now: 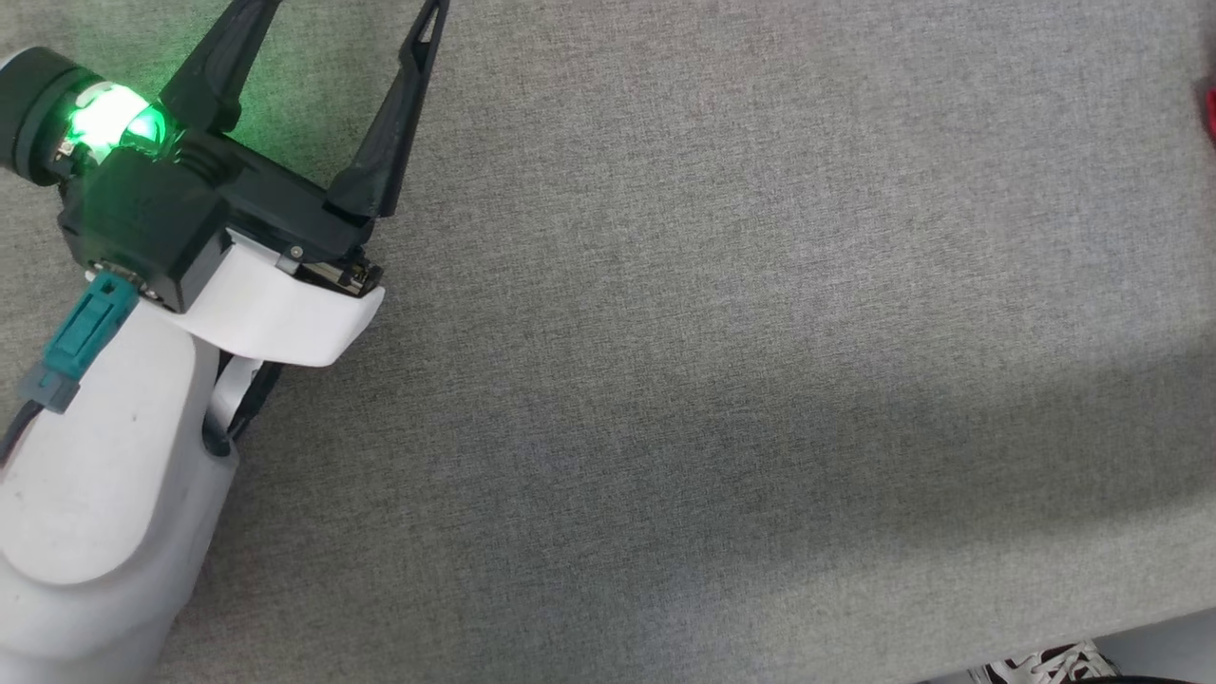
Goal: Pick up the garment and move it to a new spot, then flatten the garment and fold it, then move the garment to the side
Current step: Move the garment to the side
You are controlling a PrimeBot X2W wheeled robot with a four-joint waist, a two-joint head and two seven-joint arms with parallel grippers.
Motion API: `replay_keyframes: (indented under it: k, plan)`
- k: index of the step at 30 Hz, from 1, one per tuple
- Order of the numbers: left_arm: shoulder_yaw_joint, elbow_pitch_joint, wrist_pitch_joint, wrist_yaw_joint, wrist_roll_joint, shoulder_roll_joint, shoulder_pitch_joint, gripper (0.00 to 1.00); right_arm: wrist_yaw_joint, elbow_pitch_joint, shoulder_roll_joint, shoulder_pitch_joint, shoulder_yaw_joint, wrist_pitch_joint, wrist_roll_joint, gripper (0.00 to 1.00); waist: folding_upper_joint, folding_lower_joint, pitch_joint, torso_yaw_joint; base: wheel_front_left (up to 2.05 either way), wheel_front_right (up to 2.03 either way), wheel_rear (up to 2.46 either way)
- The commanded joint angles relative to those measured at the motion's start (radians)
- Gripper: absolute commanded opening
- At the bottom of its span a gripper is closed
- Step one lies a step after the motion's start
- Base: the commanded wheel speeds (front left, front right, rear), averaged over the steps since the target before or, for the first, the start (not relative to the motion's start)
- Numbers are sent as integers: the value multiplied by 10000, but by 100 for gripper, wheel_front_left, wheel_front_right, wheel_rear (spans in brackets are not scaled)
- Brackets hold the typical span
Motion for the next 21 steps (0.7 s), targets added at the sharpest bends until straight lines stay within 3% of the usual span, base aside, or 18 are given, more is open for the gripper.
replay_keyframes:
  k: [1,3,4,5,10,21]
  plan:
    - [-129,219,3,10,-11,-59,-67,100,-8,265,-34,-197,30,-202,-165,0,0,0,-16,16,0,0,0]
    - [-126,291,3,10,-48,-71,-86,100,-8,578,-31,-372,55,-387,-255,40,0,0,-45,32,0,0,0]
    - [-123,332,3,10,-61,-86,-70,100,-8,712,-36,-416,89,-465,-327,84,0,0,-80,34,0,0,0]
    - [-125,364,3,10,-76,-110,-47,100,-8,852,-66,-476,114,-577,-374,100,0,0,-126,41,0,0,0]
    - [-44,560,2,10,-167,-370,213,100,-8,1230,-60,-645,380,-893,-453,100,0,0,-608,119,0,0,0]
    - [786,1155,-6,17,-318,-1464,2048,100,-6,193,178,137,2647,-897,182,100,0,0,-3091,926,0,0,0]
